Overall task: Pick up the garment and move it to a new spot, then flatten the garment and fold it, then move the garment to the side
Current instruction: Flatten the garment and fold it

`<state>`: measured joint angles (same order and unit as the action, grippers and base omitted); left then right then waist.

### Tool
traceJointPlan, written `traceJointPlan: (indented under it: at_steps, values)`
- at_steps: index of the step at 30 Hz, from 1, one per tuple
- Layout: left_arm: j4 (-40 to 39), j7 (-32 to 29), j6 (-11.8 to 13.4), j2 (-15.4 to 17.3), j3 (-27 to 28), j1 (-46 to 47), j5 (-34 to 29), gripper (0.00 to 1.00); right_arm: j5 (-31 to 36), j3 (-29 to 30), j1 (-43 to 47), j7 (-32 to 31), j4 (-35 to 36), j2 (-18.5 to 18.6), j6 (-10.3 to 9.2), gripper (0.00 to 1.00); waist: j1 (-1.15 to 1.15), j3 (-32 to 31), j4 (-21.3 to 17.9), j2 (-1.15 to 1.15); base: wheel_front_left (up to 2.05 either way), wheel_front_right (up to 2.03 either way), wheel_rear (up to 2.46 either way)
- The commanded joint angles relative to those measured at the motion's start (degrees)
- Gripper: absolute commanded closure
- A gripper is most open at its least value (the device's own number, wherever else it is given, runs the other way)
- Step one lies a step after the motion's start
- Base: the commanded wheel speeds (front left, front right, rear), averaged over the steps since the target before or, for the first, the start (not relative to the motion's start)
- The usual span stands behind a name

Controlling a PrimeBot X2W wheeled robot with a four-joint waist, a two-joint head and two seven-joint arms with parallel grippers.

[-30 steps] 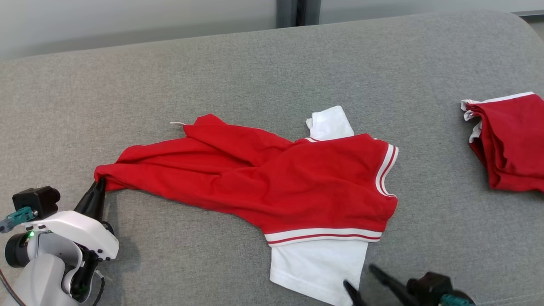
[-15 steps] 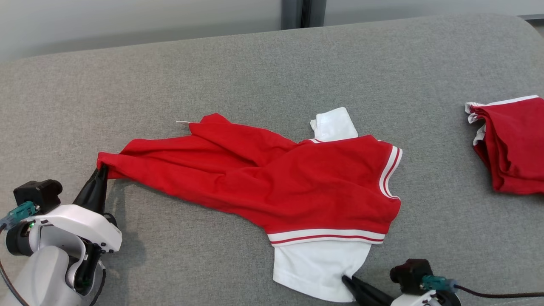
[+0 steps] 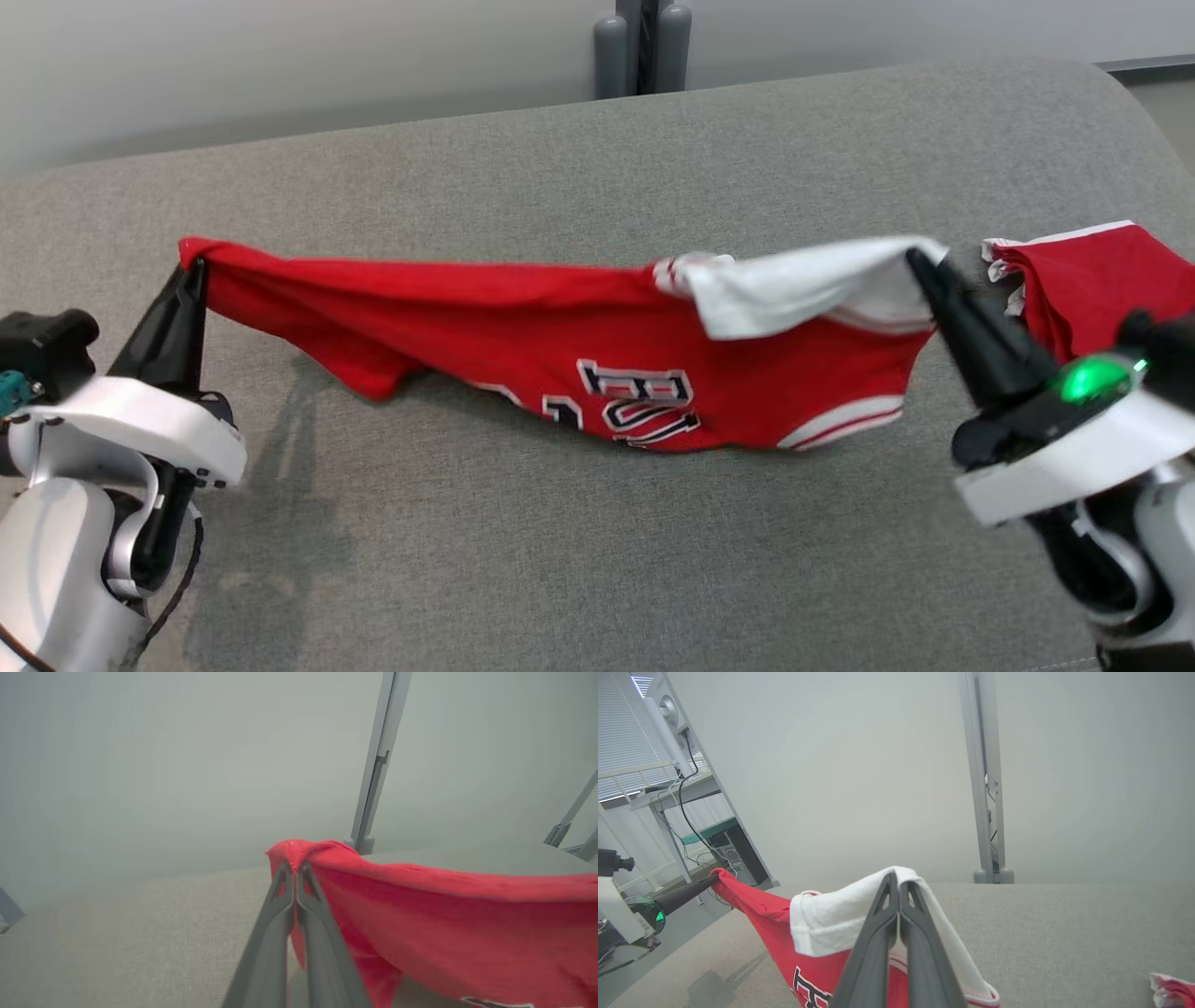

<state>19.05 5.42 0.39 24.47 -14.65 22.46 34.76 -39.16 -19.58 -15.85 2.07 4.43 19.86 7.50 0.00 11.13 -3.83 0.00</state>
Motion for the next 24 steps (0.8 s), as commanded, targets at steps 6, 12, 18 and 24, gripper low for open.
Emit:
traceJointPlan:
  at_steps: [6, 12, 18, 24]
  values:
    - [-13.6, -2.2, 4.5, 3.0, 2.2, 0.9, -1.5, 1.00, 1.6, 6.1, -10.9, 0.5, 4.2, 2.2, -0.02, 1.00, 0.00, -1.7, 0.0, 0.00, 0.00, 0.00, 0.00]
    - [-24.8, -4.4, 7.9, 4.6, 4.5, 4.6, -2.5, 1.00, 2.7, 9.3, -19.8, -0.8, 5.5, 3.0, -0.02, 1.00, 0.00, -3.4, 1.0, 0.00, 0.00, 0.00, 0.00]
    - [-32.2, -7.1, 9.9, 6.8, 5.3, 8.0, -4.6, 1.00, 3.3, 11.8, -25.2, -1.0, 5.7, 2.7, -0.02, 1.00, 0.00, -4.8, 1.4, 0.00, 0.00, 0.00, 0.00]
    - [-33.9, -8.6, 10.5, 7.2, 5.2, 9.2, -4.5, 1.00, 3.8, 12.1, -26.8, -1.3, 4.3, 2.0, -0.02, 1.00, 0.00, -5.0, 1.4, 0.00, 0.00, 0.00, 0.00]
